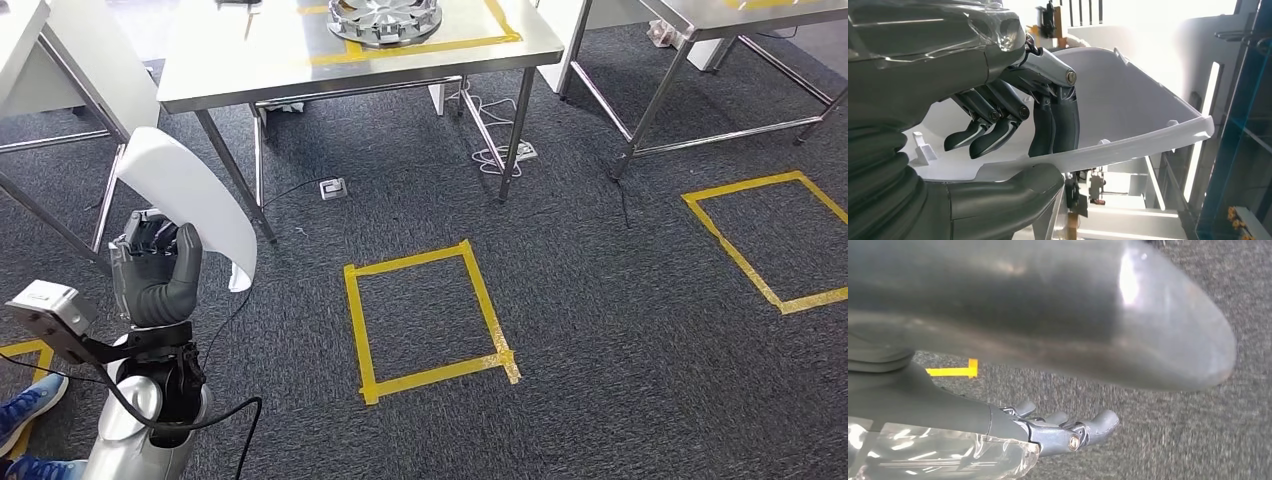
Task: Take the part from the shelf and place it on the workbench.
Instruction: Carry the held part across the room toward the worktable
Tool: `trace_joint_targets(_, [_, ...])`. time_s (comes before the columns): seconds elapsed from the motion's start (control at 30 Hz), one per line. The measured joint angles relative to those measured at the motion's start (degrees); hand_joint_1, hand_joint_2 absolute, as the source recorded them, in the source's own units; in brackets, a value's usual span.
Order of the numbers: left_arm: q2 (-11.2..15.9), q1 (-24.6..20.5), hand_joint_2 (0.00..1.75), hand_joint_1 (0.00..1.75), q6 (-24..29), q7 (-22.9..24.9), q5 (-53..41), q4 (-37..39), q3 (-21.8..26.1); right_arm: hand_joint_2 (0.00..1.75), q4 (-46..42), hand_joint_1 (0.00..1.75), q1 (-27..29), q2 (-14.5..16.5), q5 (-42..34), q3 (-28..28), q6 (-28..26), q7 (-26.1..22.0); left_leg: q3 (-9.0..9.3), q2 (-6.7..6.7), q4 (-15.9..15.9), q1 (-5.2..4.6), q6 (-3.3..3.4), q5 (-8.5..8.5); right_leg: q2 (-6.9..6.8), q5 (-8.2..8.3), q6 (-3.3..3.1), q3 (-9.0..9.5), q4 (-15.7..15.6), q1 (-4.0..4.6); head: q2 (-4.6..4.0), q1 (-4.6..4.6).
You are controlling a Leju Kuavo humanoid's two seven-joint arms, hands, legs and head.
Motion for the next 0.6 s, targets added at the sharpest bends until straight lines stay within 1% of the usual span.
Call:
trace_joint_targets(0.03, [0.0, 0.0, 1.75, 1.75, 0.0, 0.1, -0.1, -0.1, 0.0, 0.0, 0.0, 0.0, 0.1, 0.0, 0.0, 0.0, 0.0, 0.0, 0.24, 0.0, -0.4, 0.08, 0.36, 0.15, -0.08, -0.16, 0.21, -0.11, 0.2, -0.02, 0.0, 0.03])
trace_joint_targets(0.07, [0.0, 0.0, 1.75, 1.75, 0.1, 0.1, -0.2, -0.3, 0.1, 0.0, 0.0, 0.0, 0.1, 0.1, 0.0, 0.0, 0.0, -0.1, 0.52, 0.03, -0.8, 0.2, 0.77, 0.31, -0.15, -0.68, 0.29, -0.58, 1.2, -0.04, 0.0, 0.06])
trace_joint_targets(0.1, [-0.1, 0.0, 1.75, 1.75, 0.1, 0.1, -0.3, -0.4, 0.1, 0.0, 0.0, 0.0, 0.0, 0.1, 0.0, 0.0, 0.0, -0.1, 0.81, 0.07, -1.2, 0.33, 1.12, 0.45, -0.21, -1.63, 0.2, -1.66, 3.3, -0.04, 0.0, 0.1])
trace_joint_targets(0.13, [-0.1, -0.1, 1.75, 1.75, 0.1, 0.1, -0.4, -0.5, 0.1, 0.0, 0.0, 0.0, 0.1, 0.1, 0.0, 0.0, 0.0, -0.1, 0.93, 0.11, -1.3, 0.34, 1.34, 0.46, -0.24, -2.98, 0.01, -3.52, 6.8, -0.09, 0.0, 0.13])
trace_joint_targets(0.17, [-0.1, -0.1, 1.75, 1.75, 0.1, 0.2, -0.4, -0.5, 0.1, 0.0, 0.0, 0.0, 0.1, 0.2, 0.1, 0.0, 0.0, -0.1, 0.94, 0.12, -1.3, 0.3, 1.49, 0.42, -0.24, -4.42, -0.13, -5.77, 10.9, -0.11, 0.0, 0.16])
trace_joint_targets(0.2, [-0.2, -0.1, 1.75, 1.75, 0.1, 0.2, -0.4, -0.5, 0.1, 0.0, 0.0, 0.0, 0.2, 0.2, 0.1, 0.0, 0.0, -0.1, 0.95, 0.08, -1.3, 0.26, 1.52, 0.36, -0.25, -5.47, -0.09, -7.9, 14.7, -0.13, 0.0, 0.15])
trace_joint_targets(0.23, [-0.2, 0.0, 1.75, 1.75, 0.3, 0.3, -0.5, -0.5, 0.1, 0.0, 0.0, 0.0, 0.2, 0.2, 0.1, 0.0, 0.0, -0.1, 0.98, 0.01, -1.3, 0.23, 1.51, 0.28, -0.25, -5.79, 0.15, -9.31, 16.8, -0.16, 0.0, 0.15])
trace_joint_targets(0.27, [-0.2, 0.0, 1.75, 1.75, 0.5, 0.3, -0.6, -0.5, 0.2, 0.0, 0.0, 0.0, 0.3, 0.2, 0.2, 0.0, 0.0, -0.1, 1.06, -0.08, -1.3, 0.22, 1.43, 0.2, -0.26, -5.17, 0.57, -9.55, 16.6, -0.22, 0.0, 0.16])
trace_joint_targets(0.3, [-0.2, 0.0, 1.75, 1.75, 0.8, 0.3, -0.8, -0.5, 0.3, 0.0, 0.1, 0.0, 0.3, 0.1, 0.3, 0.0, 0.1, -0.1, 1.19, -0.16, -1.3, 0.23, 1.29, 0.08, -0.28, -3.77, 1.08, -8.59, 14.1, -0.31, 0.0, 0.16])
trace_joint_targets(0.33, [-0.2, 0.0, 1.75, 1.75, 1.2, 0.3, -1.0, -0.7, 0.5, 0.0, 0.1, 0.0, 0.3, 0.1, 0.4, 0.0, 0.1, -0.1, 1.33, -0.21, -1.2, 0.22, 1.06, -0.09, -0.36, -1.93, 1.56, -6.72, 9.8, -0.41, 0.0, 0.17])
trace_joint_targets(0.37, [-0.2, 0.0, 1.75, 1.75, 1.6, 0.3, -1.1, -0.9, 0.8, 0.0, 0.1, 0.0, 0.2, 0.2, 0.5, 0.0, 0.2, -0.1, 1.39, -0.23, -0.9, 0.06, 0.74, -0.37, -0.44, -0.32, 1.74, -4.72, 5.7, -0.42, 0.0, 0.18])
trace_joint_targets(0.4, [-0.2, 0.0, 1.75, 1.75, 1.9, 0.3, -1.3, -1.1, 1.3, 0.0, 0.1, 0.0, 0.1, 0.2, 0.6, 0.1, 0.2, 0.0, 1.41, -0.22, -0.7, -0.07, 0.42, -0.65, -0.49, 0.82, 1.6, -3.2, 2.6, -0.42, 0.0, 0.14])
trace_joint_targets(0.43, [-0.2, 0.0, 1.75, 1.75, 2.3, 0.2, -1.5, -1.4, 1.9, 0.0, 0.1, 0.0, 0.1, 0.3, 0.7, 0.1, 0.3, 0.0, 1.39, -0.21, -0.5, -0.18, 0.12, -0.89, -0.53, 1.39, 1.24, -2.31, 0.9, -0.32, 0.0, 0.1])
trace_joint_targets(0.5, [-0.2, 0.0, 1.75, 1.75, 3.0, 0.1, -1.8, -1.9, 3.1, 0.0, 0.1, 0.0, 0.1, 0.4, 0.8, 0.1, 0.4, 0.2, 1.42, -0.17, -0.4, -0.08, -0.4, -1.15, -0.48, 1.48, 0.24, -2.11, 0.6, -0.1, 0.0, 0.03])
trace_joint_targets(0.53, [-0.2, 0.0, 1.75, 1.75, 3.3, 0.0, -1.9, -2.2, 3.7, 0.0, 0.1, 0.0, 0.1, 0.5, 0.8, 0.1, 0.4, 0.2, 1.37, -0.15, -0.3, 0.08, -0.66, -1.35, -0.45, 1.47, -0.11, -2.03, 0.5, -0.14, 0.0, 0.04])
trace_joint_targets(0.57, [-0.2, 0.0, 1.75, 1.75, 3.5, -0.1, -2.0, -2.5, 4.4, 0.0, 0.1, 0.0, 0.0, 0.5, 0.7, 0.1, 0.4, 0.2, 1.07, -0.12, 0.5, 0.25, -0.99, -1.96, -0.43, 1.43, -0.47, -1.88, 0.5, -0.24, 0.0, 0.0])
trace_joint_targets(0.6, [-0.1, -0.1, 1.75, 1.75, 3.7, -0.2, -2.2, -2.8, 5.1, 0.0, 0.1, 0.0, 0.0, 0.6, 0.7, 0.1, 0.4, 0.2, 0.25, -0.09, 2.4, 0.38, -1.32, -3.08, -0.4, 1.37, -0.77, -1.7, 0.4, -0.39, 0.0, -0.02])
